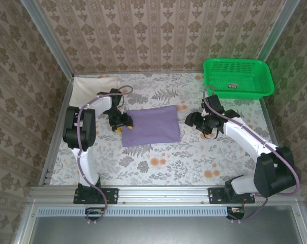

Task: Fold and stack the t-shirts

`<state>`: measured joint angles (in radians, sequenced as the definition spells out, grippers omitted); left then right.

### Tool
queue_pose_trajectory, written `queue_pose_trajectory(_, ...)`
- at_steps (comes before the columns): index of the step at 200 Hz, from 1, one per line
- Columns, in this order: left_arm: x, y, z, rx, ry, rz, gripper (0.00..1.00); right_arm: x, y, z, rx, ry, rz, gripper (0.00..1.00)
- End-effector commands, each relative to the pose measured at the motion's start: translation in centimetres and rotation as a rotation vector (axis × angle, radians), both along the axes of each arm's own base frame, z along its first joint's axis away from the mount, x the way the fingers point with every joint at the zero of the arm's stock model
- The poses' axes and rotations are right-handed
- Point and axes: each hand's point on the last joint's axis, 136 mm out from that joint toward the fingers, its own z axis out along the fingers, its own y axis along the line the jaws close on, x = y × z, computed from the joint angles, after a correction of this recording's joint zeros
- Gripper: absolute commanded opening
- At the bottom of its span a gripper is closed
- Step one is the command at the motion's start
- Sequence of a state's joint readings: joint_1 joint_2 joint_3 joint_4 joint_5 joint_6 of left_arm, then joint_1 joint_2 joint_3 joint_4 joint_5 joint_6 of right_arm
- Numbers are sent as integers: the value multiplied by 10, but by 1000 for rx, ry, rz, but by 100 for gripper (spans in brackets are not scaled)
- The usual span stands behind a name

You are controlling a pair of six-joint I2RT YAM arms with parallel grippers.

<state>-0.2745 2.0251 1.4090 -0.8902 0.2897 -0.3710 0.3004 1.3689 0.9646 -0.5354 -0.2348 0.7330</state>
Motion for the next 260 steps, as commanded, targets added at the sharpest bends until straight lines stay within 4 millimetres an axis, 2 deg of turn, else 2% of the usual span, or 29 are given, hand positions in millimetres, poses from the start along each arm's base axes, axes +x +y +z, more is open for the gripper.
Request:
queue_pose_trajectory(1,42,-73,-27,-191,-160,-94,56,-6,-1,9,-18,-1,12,64)
queue_pose_trajectory(25,44,-74,-35,-142,-153,-100,54,-7,-1,10,-18,0,18,64)
queue_pose_trajectory(82,57,-105,-29,-117,-195,-175,45,-14,-1,9,-6,6,19,64)
queue_pose_trajectory(114,65,-95,-43,-20,-174,-196,39,-18,-2,7,-7,13,19,64)
queue_pose_trajectory(117,59,-105,-44,-15,-174,-223,38,-17,-2,7,-6,12,17,64)
queue_pose_trajectory(128,60,-105,-47,15,-184,-235,37,-19,-2,7,-4,15,16,63)
queue_pose_trajectory(177,75,-93,-53,172,-237,-230,14,-24,-4,10,-1,22,15,61)
queue_pose_trajectory(198,83,-80,-42,278,-274,-240,2,-27,-4,15,0,14,16,61)
queue_pose_trajectory(260,127,-52,19,517,-410,-347,0,-37,-9,26,1,4,3,59)
